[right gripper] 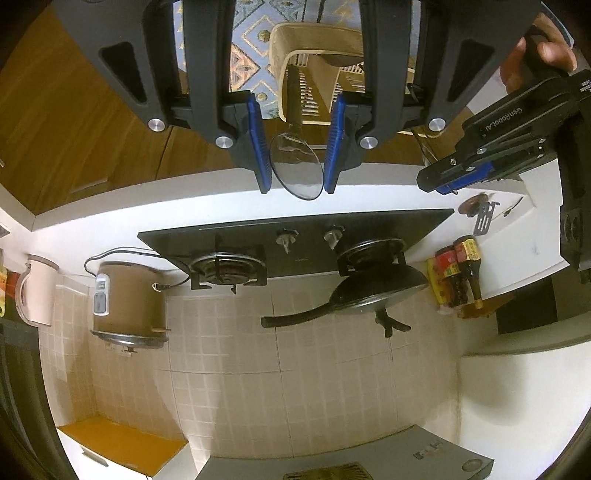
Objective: Organize utensils
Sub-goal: 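Lower the left tool's clear spoon into the holder and open while the right tool releases its spoon, then grasp the black plastic spoon with the left tool while the right tool grasps a wooden chopstick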
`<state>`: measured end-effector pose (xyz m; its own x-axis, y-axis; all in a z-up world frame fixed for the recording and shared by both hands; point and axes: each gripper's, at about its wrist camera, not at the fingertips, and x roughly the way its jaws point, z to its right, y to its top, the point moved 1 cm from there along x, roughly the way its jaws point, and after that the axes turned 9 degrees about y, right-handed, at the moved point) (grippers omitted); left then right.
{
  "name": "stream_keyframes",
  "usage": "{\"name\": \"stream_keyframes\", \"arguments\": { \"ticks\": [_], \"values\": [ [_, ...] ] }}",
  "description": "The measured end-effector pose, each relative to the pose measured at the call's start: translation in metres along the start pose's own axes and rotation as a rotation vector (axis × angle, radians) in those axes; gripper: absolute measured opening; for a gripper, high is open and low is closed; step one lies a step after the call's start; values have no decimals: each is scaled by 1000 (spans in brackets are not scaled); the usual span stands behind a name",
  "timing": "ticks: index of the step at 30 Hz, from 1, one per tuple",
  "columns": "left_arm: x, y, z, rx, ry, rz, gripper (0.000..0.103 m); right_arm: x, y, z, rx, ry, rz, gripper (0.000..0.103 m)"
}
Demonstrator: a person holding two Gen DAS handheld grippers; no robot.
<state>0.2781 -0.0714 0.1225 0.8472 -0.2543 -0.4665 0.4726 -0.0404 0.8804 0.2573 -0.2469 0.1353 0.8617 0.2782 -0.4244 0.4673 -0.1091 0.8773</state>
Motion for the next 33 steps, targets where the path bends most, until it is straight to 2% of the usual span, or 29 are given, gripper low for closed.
{"name": "stream_keyframes", "arguments": {
  "ticks": [9, 11, 24, 33],
  "values": [
    [0, -11, -4, 17, -12, -37, 33, -1, -9, 3, 47, 50, -47, 26],
    [-5, -12, -5, 14, -22, -42, 38, -4, -10, 4, 66, 70, -62, 27],
    [-67, -21, -25, -56, -97, -59, 43, -60, -23, -4, 98, 88, -89, 27],
    [-106, -48, -28, -20, -80, -100, 43, -83, -57, -23, 104, 109, -173, 27]
  ]
}}
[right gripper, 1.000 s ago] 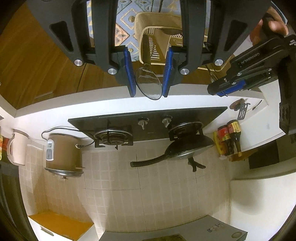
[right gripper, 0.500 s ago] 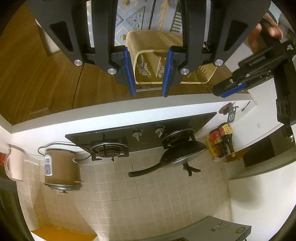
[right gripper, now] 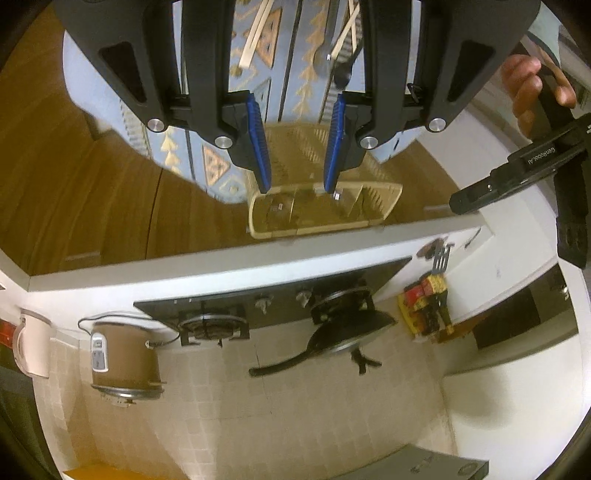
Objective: Organize utensils
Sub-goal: 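Grasp the black plastic spoon with the left tool while the right tool grasps a wooden chopstick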
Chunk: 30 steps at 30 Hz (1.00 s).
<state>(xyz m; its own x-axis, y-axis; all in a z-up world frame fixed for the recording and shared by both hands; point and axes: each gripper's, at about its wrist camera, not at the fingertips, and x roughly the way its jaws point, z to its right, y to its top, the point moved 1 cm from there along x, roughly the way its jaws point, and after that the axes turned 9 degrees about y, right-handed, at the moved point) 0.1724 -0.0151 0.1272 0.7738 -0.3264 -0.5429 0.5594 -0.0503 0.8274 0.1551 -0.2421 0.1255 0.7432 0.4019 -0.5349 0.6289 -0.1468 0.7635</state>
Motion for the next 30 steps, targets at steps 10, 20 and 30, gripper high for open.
{"name": "stream_keyframes", "arguments": {
  "ticks": [10, 20, 30],
  "values": [
    [23, -70, -9, 23, 14, -205, 43, 14, -58, 5, 64, 3, -131, 27],
    [84, -145, -10, 28, -10, -456, 41, 36, -114, 25, 156, 13, -242, 27],
    [114, -155, 21, 113, 32, -516, 32, 41, -132, 35, 187, 5, -301, 27]
  ]
}}
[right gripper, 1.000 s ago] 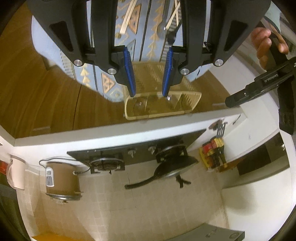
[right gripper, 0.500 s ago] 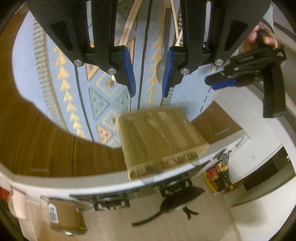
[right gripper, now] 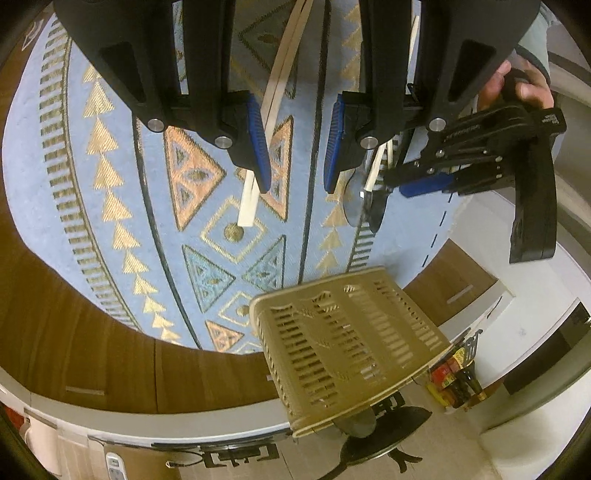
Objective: Organize utensils
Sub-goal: 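Grasp the black plastic spoon with the left tool while the right tool grasps a wooden chopstick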
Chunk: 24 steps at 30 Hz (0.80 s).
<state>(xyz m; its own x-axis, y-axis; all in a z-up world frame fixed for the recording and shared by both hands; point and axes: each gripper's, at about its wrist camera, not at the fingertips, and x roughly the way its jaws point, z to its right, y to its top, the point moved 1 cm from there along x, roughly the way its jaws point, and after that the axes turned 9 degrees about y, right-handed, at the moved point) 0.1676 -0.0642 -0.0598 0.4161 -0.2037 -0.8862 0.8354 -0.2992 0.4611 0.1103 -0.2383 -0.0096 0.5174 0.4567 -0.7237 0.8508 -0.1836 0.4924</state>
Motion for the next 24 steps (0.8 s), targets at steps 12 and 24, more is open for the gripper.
{"name": "stream_keyframes", "arguments": {
  "ticks": [12, 24],
  "values": [
    [8, 8, 0, -34, 46, -2, 5, 31, -17, -40, -97, 64, -144, 27],
    [-19, -8, -44, -145, 46, 39, 5, 78, -17, -66, -96, 96, -257, 27]
  ]
}}
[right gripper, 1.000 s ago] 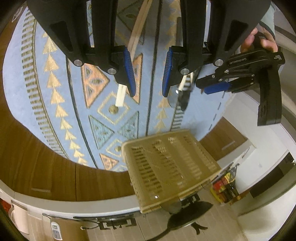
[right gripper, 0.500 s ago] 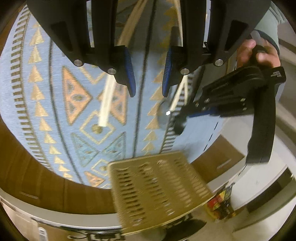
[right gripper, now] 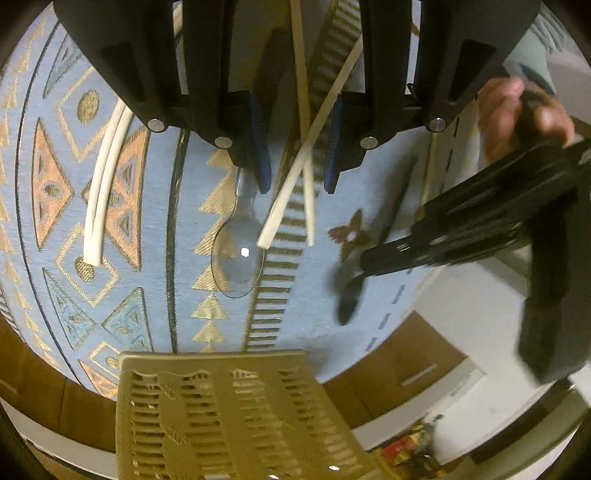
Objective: Organize utensils
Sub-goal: 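Grasp the black plastic spoon with the left tool while the right tool grasps a wooden chopstick, then lift the black spoon and chopstick and carry both toward the beige holder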
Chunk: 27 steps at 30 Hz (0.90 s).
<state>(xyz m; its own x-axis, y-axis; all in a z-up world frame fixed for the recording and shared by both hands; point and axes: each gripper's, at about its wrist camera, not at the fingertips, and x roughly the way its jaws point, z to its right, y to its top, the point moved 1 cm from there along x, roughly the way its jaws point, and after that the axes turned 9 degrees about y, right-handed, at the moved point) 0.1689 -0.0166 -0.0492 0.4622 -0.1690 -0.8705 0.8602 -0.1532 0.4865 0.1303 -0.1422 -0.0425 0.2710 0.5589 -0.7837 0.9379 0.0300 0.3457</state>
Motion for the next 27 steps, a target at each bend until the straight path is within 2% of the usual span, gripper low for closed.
{"name": "stream_keyframes", "arguments": {
  "ticks": [7, 10, 13, 15, 21, 27],
  "values": [
    [2, -2, -10, -21, -17, -8, 5, 10, 20, -4, 22, -29, -9, 27],
    [3, -3, -11, -24, -25, -7, 5, 17, 26, -13, -6, -80, -16, 26],
    [3, -3, -12, -29, -29, -5, 5, 28, 30, -18, -52, -154, -30, 9],
    [2, -3, -13, -29, -31, -4, 5, 29, 29, -20, -70, -167, -29, 6],
    [-1, -2, -15, -35, -36, 4, 5, 15, 22, -14, -54, -117, 5, 5],
    [-13, 1, -13, -38, -47, 37, 5, -20, 19, -22, -78, -68, 93, 5]
  ]
}}
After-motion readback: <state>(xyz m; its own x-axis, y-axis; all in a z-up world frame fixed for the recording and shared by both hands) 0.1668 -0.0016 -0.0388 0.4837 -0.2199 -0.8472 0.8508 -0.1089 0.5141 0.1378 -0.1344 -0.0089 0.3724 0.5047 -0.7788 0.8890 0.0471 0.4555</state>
